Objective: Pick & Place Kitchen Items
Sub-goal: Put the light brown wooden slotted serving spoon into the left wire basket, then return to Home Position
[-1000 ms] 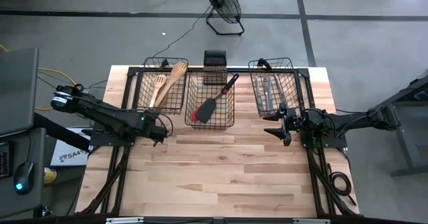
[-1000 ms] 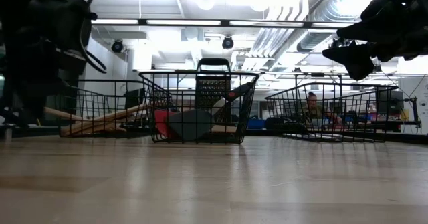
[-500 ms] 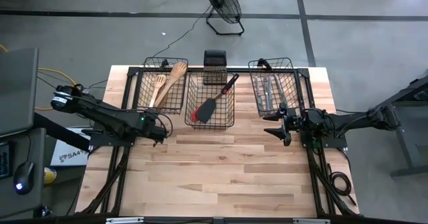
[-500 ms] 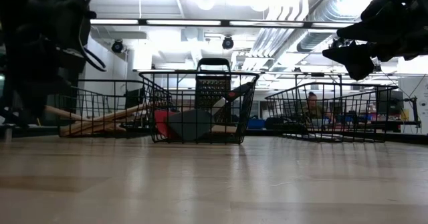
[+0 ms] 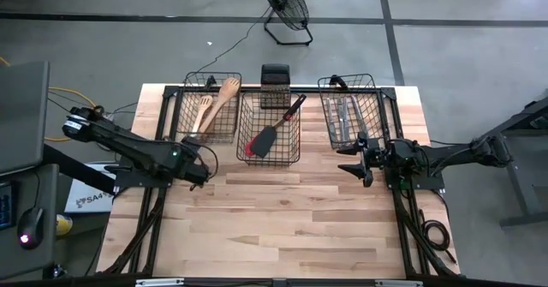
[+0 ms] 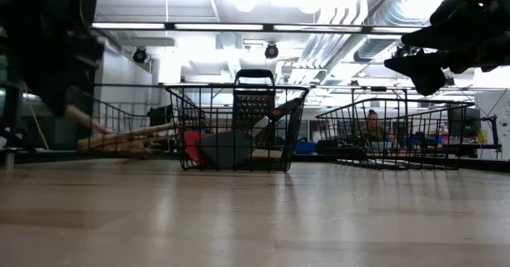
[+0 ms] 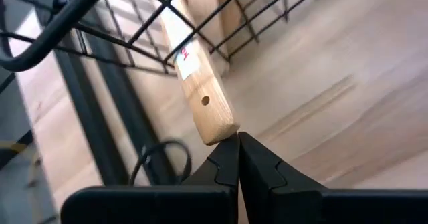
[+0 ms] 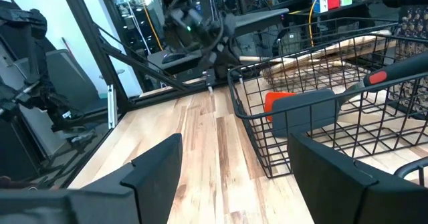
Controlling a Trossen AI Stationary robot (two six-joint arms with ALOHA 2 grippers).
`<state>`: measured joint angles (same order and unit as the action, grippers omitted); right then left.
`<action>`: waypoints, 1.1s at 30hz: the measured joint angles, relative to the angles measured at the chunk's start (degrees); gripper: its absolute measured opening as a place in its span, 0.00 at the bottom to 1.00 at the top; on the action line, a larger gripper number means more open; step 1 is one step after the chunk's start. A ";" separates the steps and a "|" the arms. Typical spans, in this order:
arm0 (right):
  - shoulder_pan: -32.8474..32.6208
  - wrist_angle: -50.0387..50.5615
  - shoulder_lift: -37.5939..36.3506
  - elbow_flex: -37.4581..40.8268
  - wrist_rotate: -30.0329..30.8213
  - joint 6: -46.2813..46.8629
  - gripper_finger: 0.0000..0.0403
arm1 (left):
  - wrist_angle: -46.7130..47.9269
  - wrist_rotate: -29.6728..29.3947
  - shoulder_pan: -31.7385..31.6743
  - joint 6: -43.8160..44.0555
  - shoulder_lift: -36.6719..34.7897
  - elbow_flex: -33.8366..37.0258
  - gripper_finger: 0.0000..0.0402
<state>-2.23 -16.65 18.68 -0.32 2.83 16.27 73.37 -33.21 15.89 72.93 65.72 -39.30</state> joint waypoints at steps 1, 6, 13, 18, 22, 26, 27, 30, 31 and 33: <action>-0.01 0.01 0.00 0.00 -0.01 -0.01 0.65 | 0.19 -0.83 0.51 -0.02 -0.78 -0.82 0.00; 0.00 0.01 0.02 0.00 0.00 -0.02 0.65 | 0.80 -4.92 2.44 -0.22 -4.44 -4.14 0.00; 0.01 0.01 0.01 0.00 0.00 0.01 0.65 | 0.56 -2.77 2.45 -0.44 -4.98 -3.44 0.00; -0.01 -0.01 -0.01 0.00 0.00 -0.02 0.65 | -0.34 -1.00 2.43 0.26 -4.83 -2.09 0.00; -0.02 0.01 0.01 0.00 0.00 0.01 0.65 | -3.82 2.26 2.45 0.90 -4.33 0.52 0.00; 0.00 0.01 0.00 0.00 0.00 -0.02 0.65 | -7.85 2.55 2.47 0.88 -4.38 1.83 0.00; 0.00 -0.01 0.02 0.00 0.00 0.01 0.65 | -8.36 2.04 2.48 0.64 -4.52 1.59 0.00; -0.02 -0.01 0.01 0.00 0.00 -0.01 0.65 | -12.20 -1.13 2.50 -6.05 -5.75 0.41 0.00; 0.01 0.01 0.01 0.00 -0.02 0.01 0.65 | -15.26 -2.65 2.50 -9.95 -6.63 0.27 0.00; -0.02 -0.01 -0.01 0.00 0.00 -0.01 0.65 | -23.27 -5.60 2.50 -19.51 -8.90 0.43 0.00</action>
<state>-2.24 -16.66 18.68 -0.32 2.83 16.25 50.10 -38.81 18.39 53.42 56.82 -38.87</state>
